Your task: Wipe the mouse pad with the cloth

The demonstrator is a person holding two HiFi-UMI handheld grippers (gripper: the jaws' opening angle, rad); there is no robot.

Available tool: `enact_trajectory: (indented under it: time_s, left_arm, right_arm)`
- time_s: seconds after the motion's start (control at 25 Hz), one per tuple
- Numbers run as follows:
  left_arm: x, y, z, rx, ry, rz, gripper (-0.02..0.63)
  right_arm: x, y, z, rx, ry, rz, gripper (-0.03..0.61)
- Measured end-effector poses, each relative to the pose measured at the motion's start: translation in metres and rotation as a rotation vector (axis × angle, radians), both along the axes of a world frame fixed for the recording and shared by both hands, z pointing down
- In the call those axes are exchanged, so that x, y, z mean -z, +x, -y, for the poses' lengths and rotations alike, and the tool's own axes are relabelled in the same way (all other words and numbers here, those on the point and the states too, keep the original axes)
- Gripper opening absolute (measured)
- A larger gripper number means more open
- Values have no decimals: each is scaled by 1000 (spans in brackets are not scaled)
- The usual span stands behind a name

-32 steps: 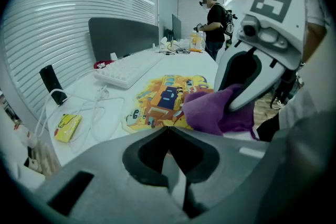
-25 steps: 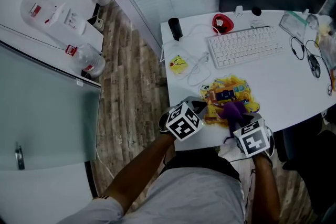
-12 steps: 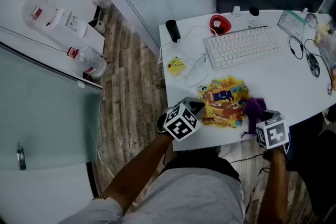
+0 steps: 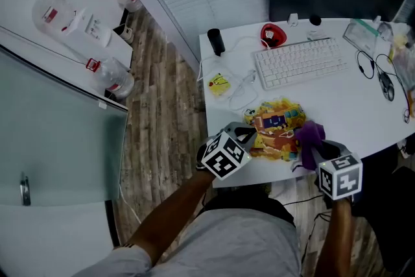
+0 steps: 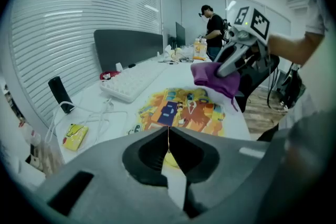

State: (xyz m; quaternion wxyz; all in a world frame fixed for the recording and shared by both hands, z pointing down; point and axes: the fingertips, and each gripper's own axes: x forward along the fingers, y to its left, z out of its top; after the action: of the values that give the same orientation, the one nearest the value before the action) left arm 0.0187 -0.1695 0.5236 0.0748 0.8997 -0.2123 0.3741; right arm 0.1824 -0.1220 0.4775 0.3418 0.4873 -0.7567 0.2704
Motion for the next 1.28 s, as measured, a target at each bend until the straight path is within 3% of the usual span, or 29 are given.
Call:
enact_trajectory:
  time_s: [0.16, 0.4, 0.56, 0.76, 0.96, 1.28]
  left_arm:
    - [42, 13, 2, 36, 24, -162, 15]
    - [123, 24, -4, 26, 151, -437, 15]
    - [171, 19, -8, 34, 226, -561, 15]
    - [222, 5, -12, 73, 284, -662, 15]
    - [257, -5, -21, 69, 346, -715, 15]
    - [284, -14, -33, 52, 405, -749, 15]
  right_arm:
    - [29, -19, 6, -1, 101, 92, 66]
    - [87, -51, 13, 21, 310, 260, 66]
    - [122, -66, 15, 48, 440, 338, 66]
    - [164, -75, 14, 62, 591, 432, 66]
    - [203, -82, 7, 92, 733, 501, 66]
    - [236, -89, -7, 118, 854, 564, 66]
